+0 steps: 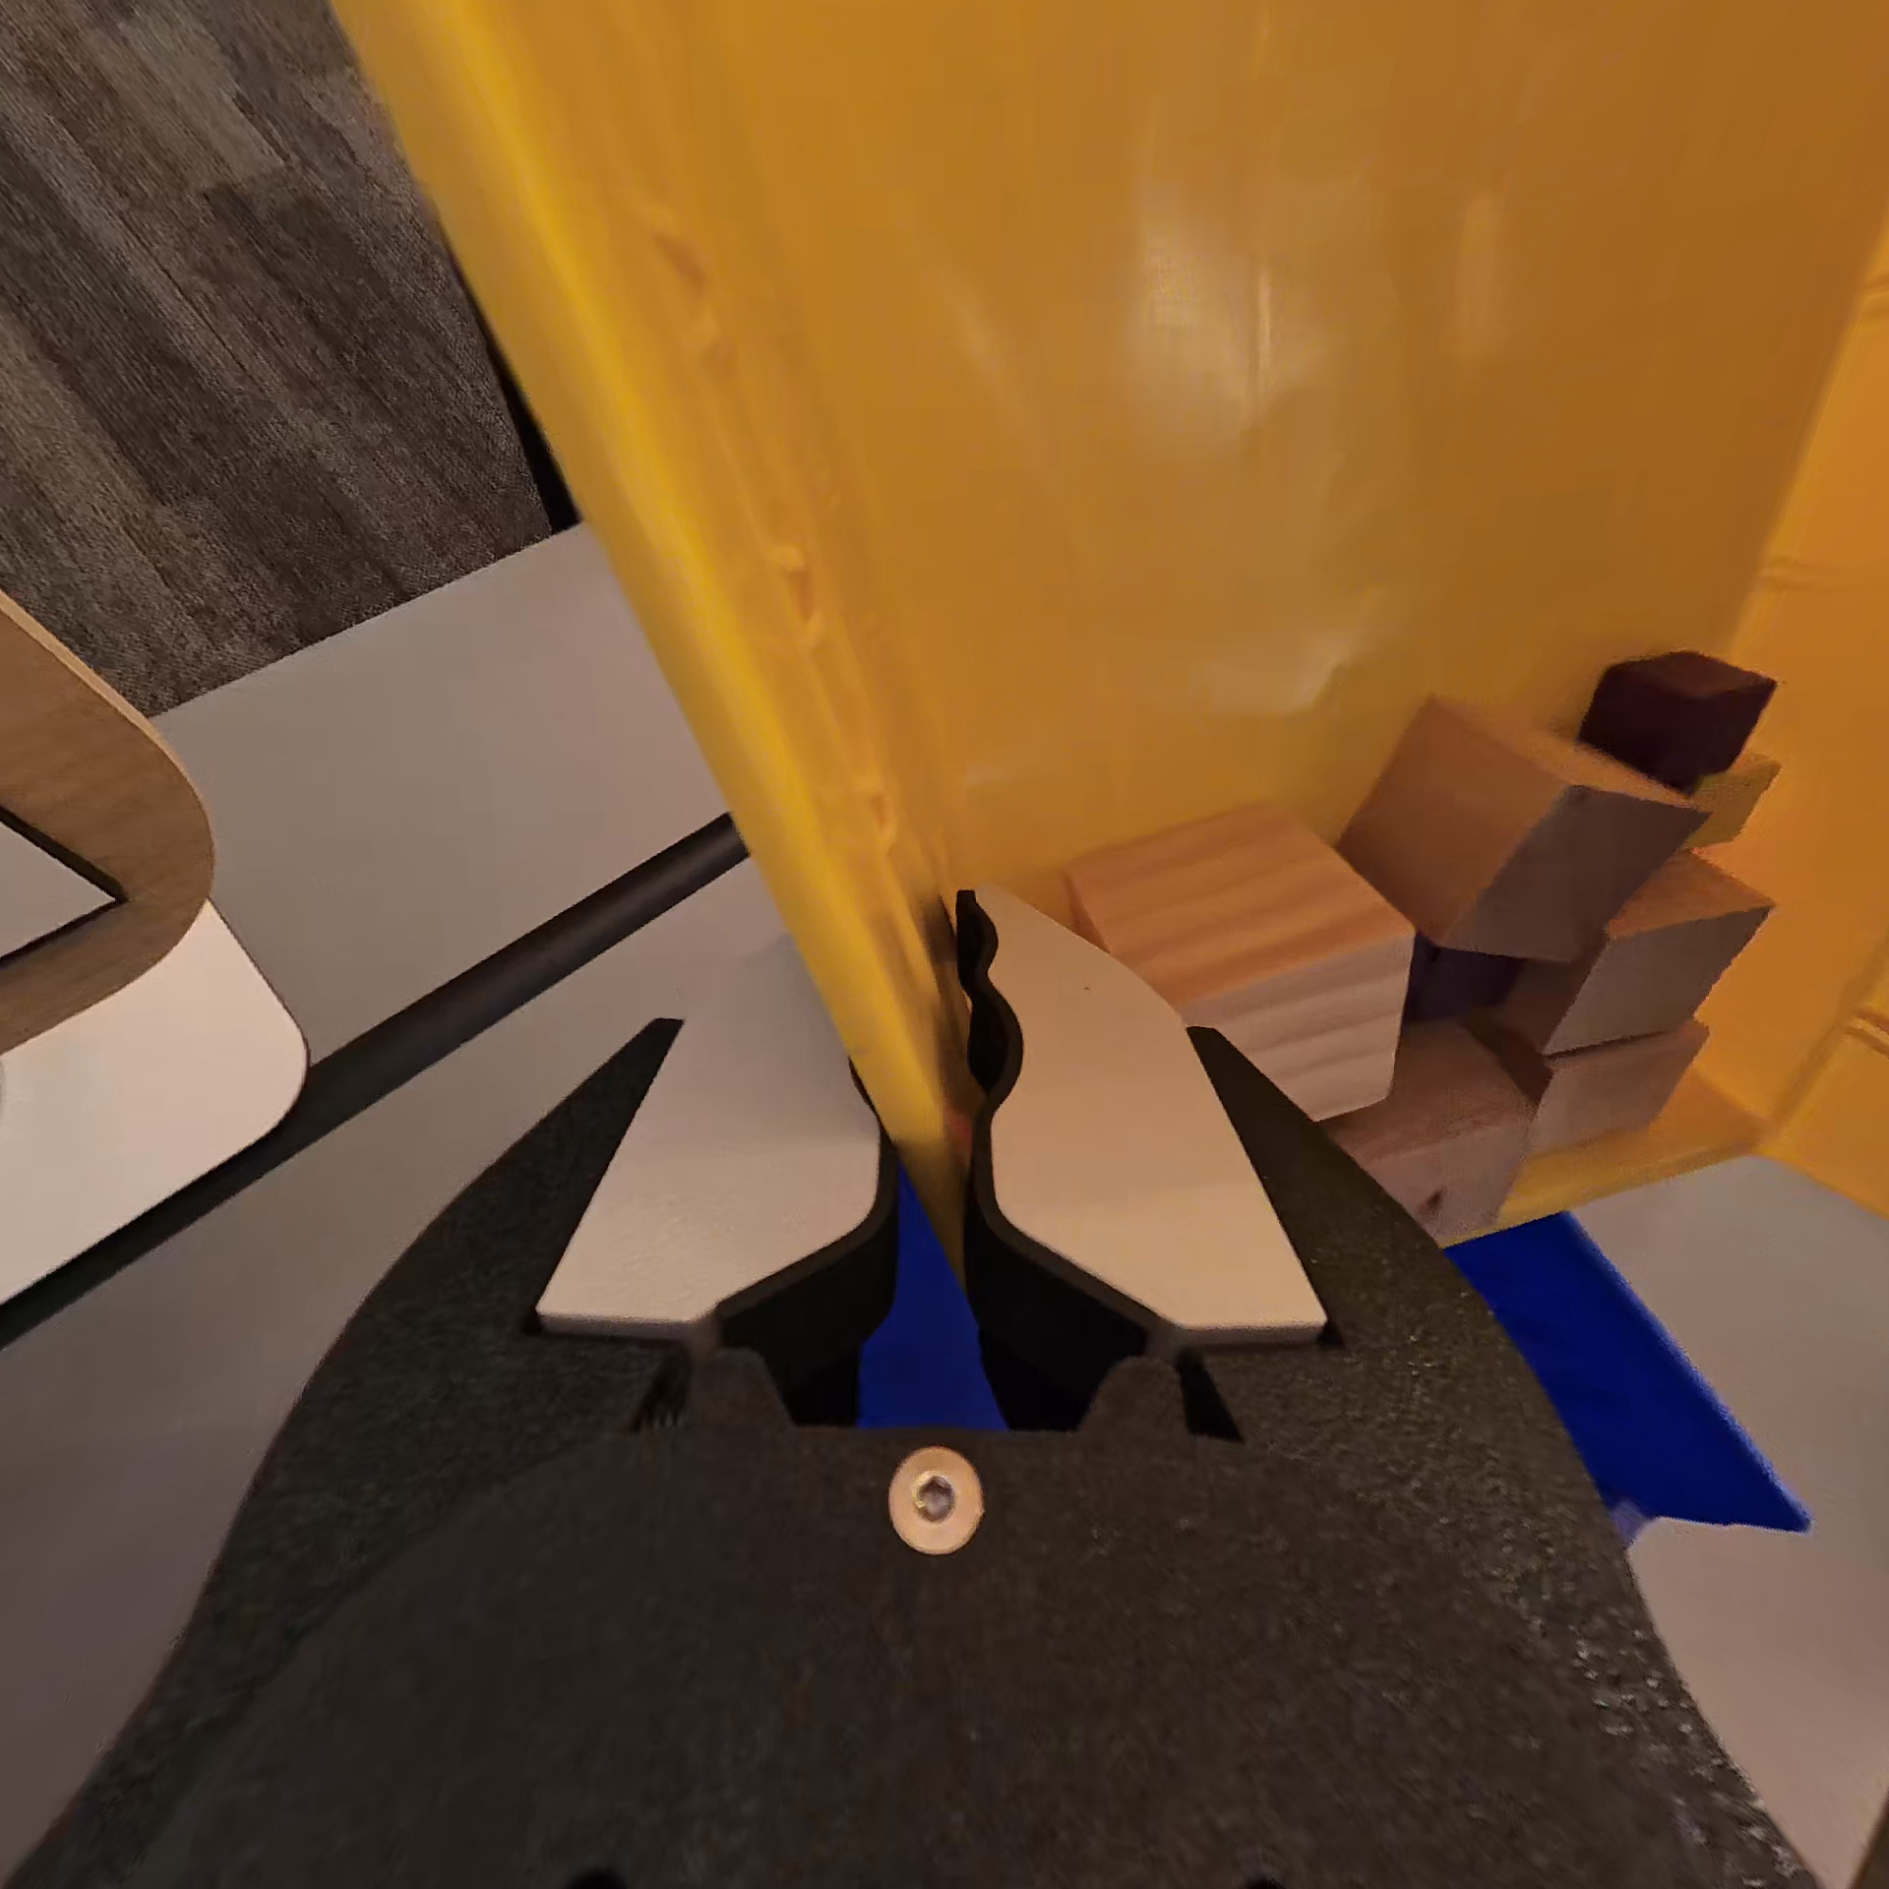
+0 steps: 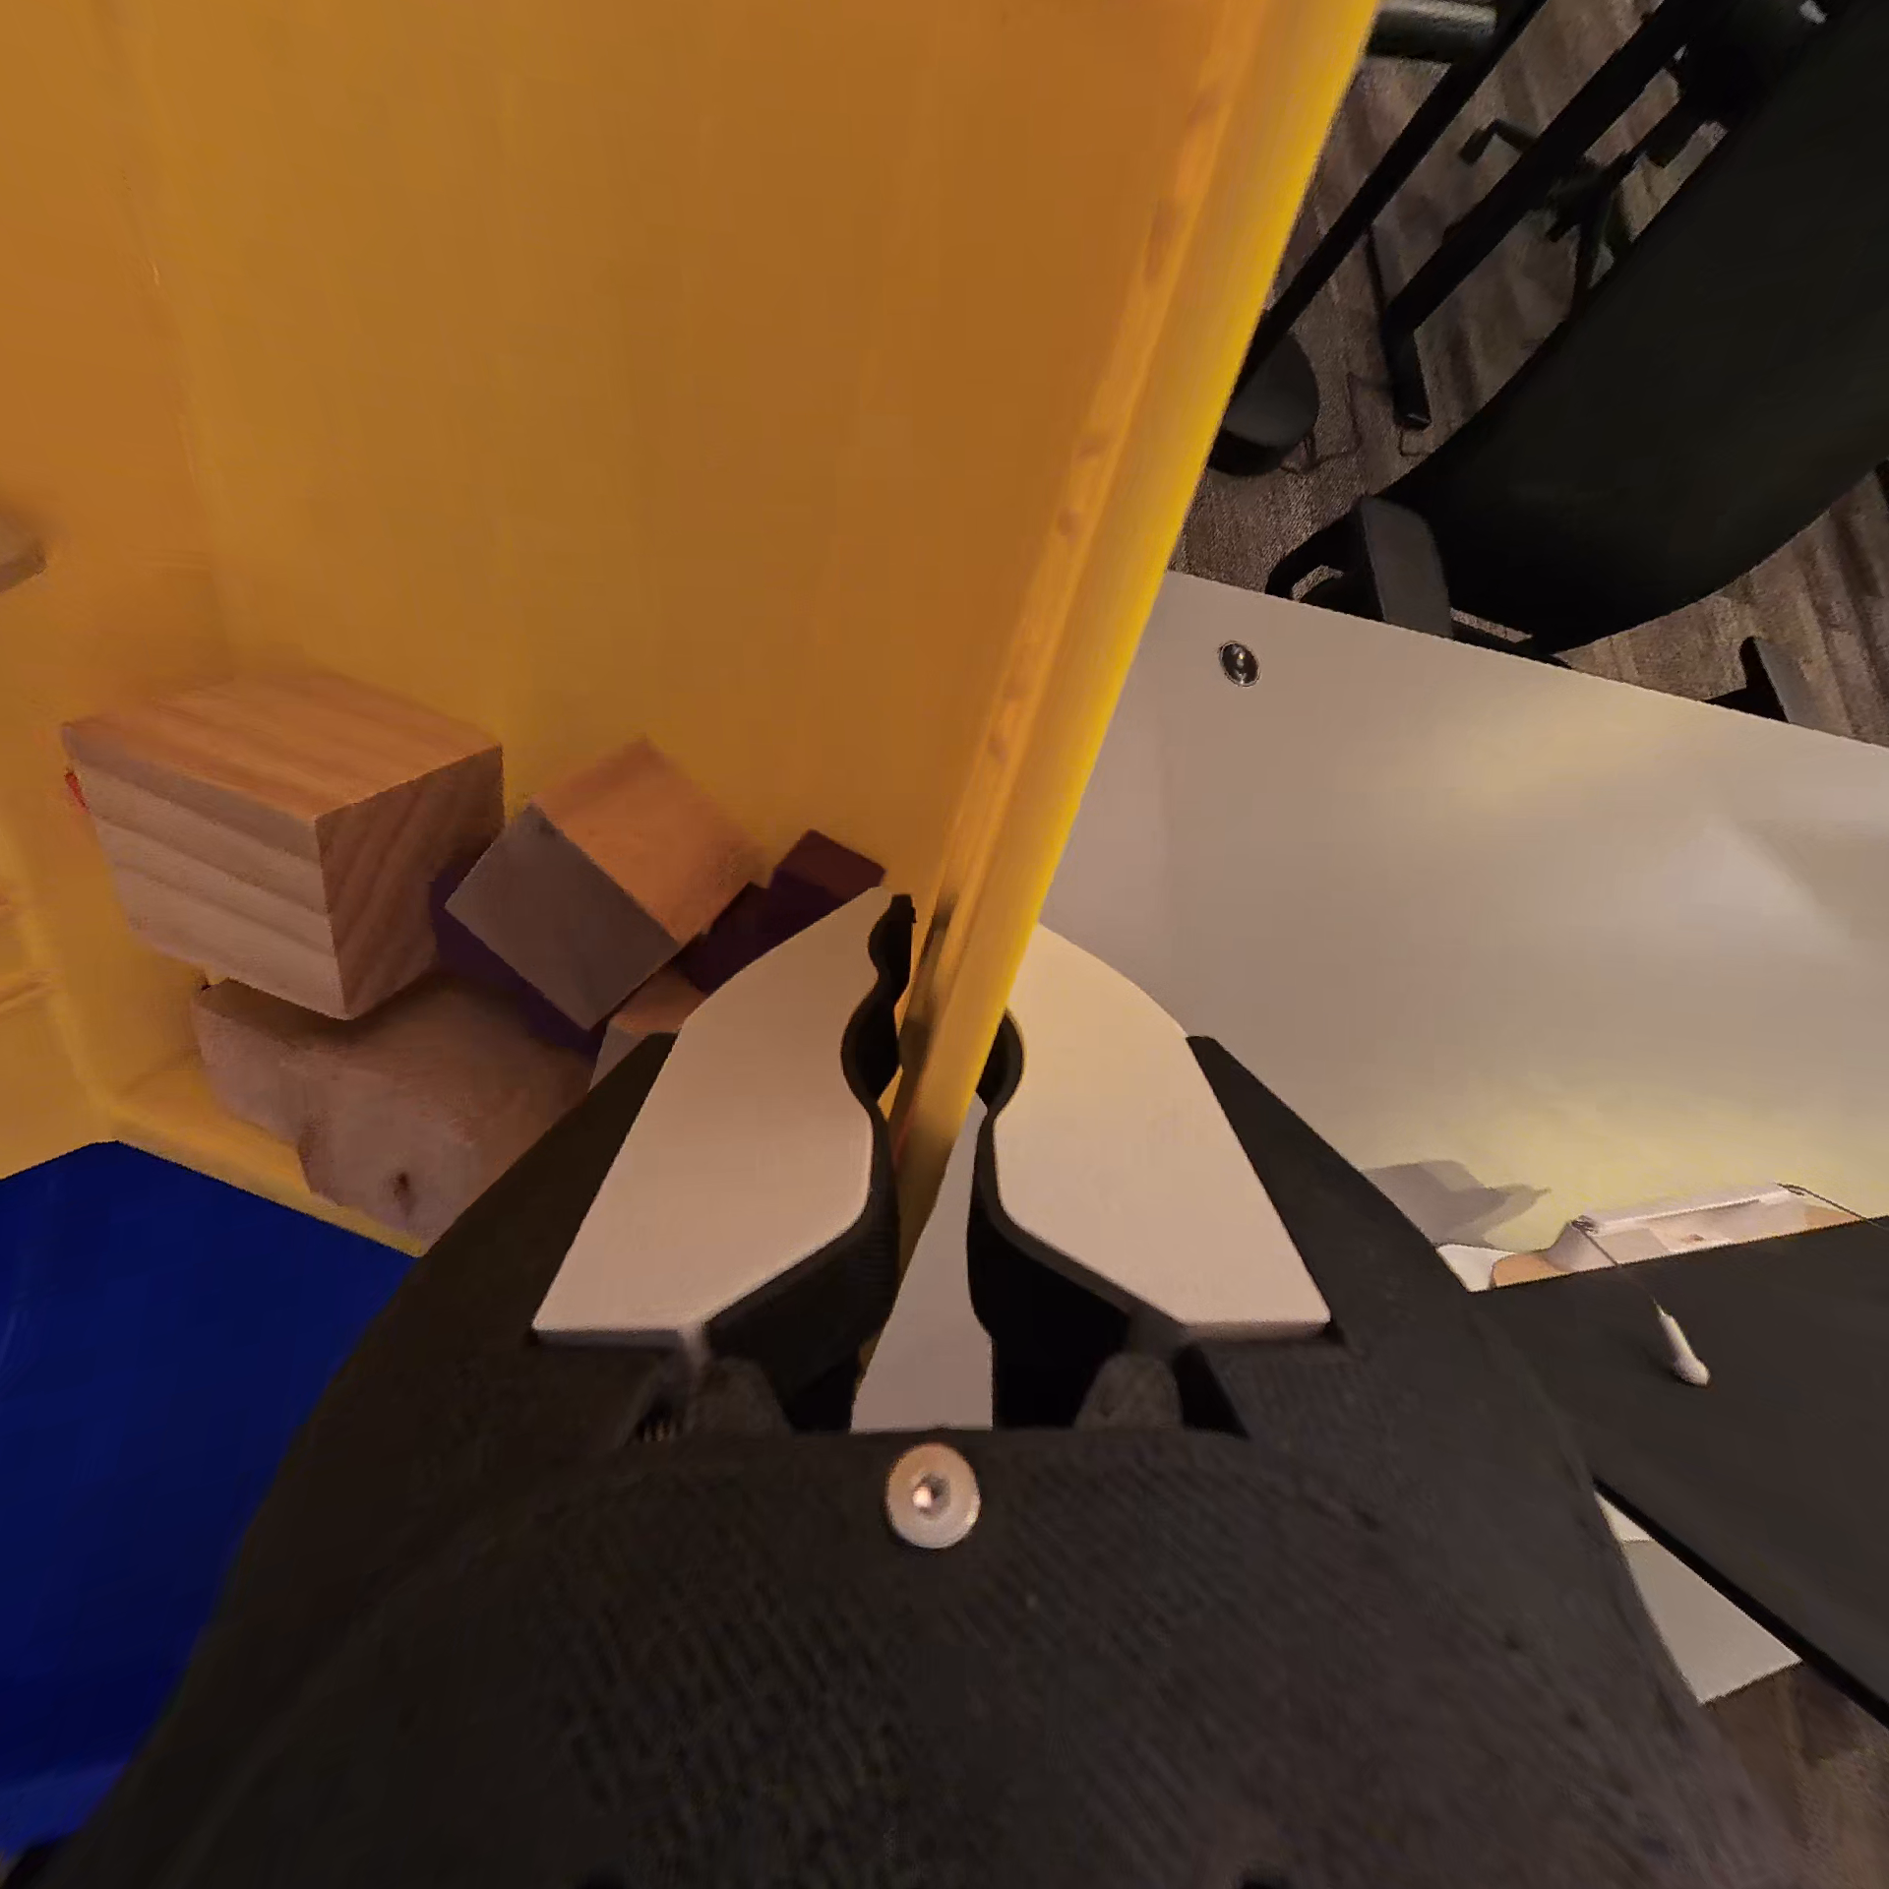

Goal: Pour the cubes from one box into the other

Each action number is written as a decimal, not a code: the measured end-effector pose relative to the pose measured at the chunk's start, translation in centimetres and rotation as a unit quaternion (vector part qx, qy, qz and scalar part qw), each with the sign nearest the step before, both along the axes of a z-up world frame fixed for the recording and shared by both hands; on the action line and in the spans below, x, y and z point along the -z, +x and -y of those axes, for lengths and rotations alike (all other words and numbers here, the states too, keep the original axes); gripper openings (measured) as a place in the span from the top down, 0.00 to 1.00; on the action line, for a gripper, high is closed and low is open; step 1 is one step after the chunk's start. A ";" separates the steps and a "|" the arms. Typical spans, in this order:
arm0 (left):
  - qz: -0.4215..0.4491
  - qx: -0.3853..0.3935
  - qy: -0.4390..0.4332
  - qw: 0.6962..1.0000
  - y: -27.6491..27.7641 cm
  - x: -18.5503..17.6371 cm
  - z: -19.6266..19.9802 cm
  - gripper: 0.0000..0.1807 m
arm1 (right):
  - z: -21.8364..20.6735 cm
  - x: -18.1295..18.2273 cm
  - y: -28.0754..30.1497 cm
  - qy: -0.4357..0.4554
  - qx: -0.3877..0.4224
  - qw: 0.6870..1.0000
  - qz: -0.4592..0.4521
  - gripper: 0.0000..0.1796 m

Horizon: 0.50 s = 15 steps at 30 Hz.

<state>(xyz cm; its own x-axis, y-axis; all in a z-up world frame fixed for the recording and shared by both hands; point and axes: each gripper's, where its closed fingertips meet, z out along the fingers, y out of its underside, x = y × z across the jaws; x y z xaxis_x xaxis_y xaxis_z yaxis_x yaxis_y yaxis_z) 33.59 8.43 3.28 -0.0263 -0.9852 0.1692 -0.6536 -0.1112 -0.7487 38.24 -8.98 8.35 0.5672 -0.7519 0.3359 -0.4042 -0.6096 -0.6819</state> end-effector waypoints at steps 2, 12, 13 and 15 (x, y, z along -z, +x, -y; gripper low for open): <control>0.016 0.005 0.006 1.000 0.1 0.1 -0.1 0.96 | -0.1 0.1 0.1 0.003 -0.001 1.000 0.011 0.95; 0.158 -0.019 -0.029 0.987 0.5 -2.0 -1.1 0.96 | -1.5 -3.9 -0.8 -0.016 -0.021 0.987 0.159 0.95; 0.167 -0.022 -0.033 0.985 0.5 -2.2 -1.2 0.96 | -1.6 -4.2 -1.0 -0.018 -0.024 0.985 0.169 0.95; 0.183 -0.026 -0.039 0.982 0.3 -2.4 -1.4 0.96 | -1.9 -4.6 -1.3 -0.021 -0.028 0.983 0.183 0.95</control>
